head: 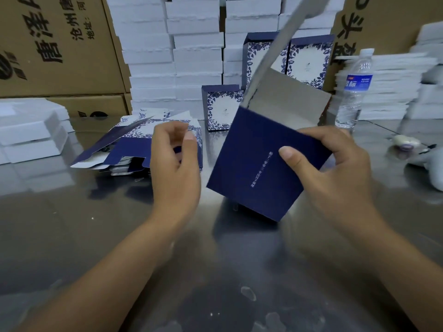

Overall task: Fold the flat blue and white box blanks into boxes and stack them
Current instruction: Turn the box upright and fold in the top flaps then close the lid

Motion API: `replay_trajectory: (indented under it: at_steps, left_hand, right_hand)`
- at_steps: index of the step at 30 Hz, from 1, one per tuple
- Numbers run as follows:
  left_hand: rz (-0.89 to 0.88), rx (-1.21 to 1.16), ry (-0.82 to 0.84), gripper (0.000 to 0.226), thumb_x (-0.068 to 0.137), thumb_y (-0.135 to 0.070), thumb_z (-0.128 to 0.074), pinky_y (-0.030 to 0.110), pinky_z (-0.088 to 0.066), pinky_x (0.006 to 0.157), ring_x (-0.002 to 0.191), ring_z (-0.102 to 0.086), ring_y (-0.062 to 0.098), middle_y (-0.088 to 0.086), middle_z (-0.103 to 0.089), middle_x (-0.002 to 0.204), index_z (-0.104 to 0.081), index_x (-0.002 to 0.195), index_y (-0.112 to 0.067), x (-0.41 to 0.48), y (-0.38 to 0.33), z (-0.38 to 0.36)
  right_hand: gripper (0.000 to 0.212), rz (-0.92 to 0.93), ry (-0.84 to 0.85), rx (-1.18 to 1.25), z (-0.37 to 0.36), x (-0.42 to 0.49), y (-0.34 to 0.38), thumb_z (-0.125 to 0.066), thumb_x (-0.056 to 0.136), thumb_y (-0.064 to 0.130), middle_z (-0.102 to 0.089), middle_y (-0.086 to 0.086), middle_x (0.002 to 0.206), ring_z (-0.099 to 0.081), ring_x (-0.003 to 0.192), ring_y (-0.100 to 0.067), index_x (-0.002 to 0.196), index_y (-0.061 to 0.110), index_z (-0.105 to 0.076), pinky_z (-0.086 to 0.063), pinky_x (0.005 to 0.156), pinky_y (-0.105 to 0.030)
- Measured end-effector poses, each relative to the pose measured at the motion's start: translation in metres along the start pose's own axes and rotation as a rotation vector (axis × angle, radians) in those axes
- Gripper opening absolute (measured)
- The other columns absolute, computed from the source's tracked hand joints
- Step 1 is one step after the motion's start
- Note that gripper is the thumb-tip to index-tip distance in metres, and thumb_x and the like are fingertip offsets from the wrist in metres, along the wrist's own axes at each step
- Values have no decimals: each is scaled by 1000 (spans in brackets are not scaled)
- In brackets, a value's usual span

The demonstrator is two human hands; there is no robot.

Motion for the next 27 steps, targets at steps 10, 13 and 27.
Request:
replay_trajectory:
  at_steps: [10,13,27]
  left_hand:
    - [-535,395,168,25,87,-27,-61,23,-39,87,95,-41,17,5,-35,100,-70,108,-16,-25,-32,-17]
    - [-489,376,134,20,86,-33,-63,16,-31,95,104,-38,16,3,-33,107,-73,97,-21,-23,-32,-14]
    - [-541,308,180,20,89,-25,-59,25,-25,102,119,-30,17,1,-26,126,-71,77,-14,-34,-42,-22]
  right_hand:
    - [13,304,7,-222,-8,-9,23,-67,82,22,-61,-4,78,-48,79,-19,88,11,-70,-42,72,-40]
    - [12,307,-43,-167,-6,-10,29,-64,84,21,-62,-4,75,-52,78,-24,81,12,-71,-42,72,-38]
    - [20,402,-61,-166,-11,-14,39,-63,86,24,-49,14,74,-51,79,-14,71,10,-68,-41,78,-44]
Point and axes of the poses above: each hand's wrist, its own x-axis towards the middle knuckle, its own z-axis out of the back of the hand, y = z × x, the point moved 6 cm from there along x, towards the middle knuckle
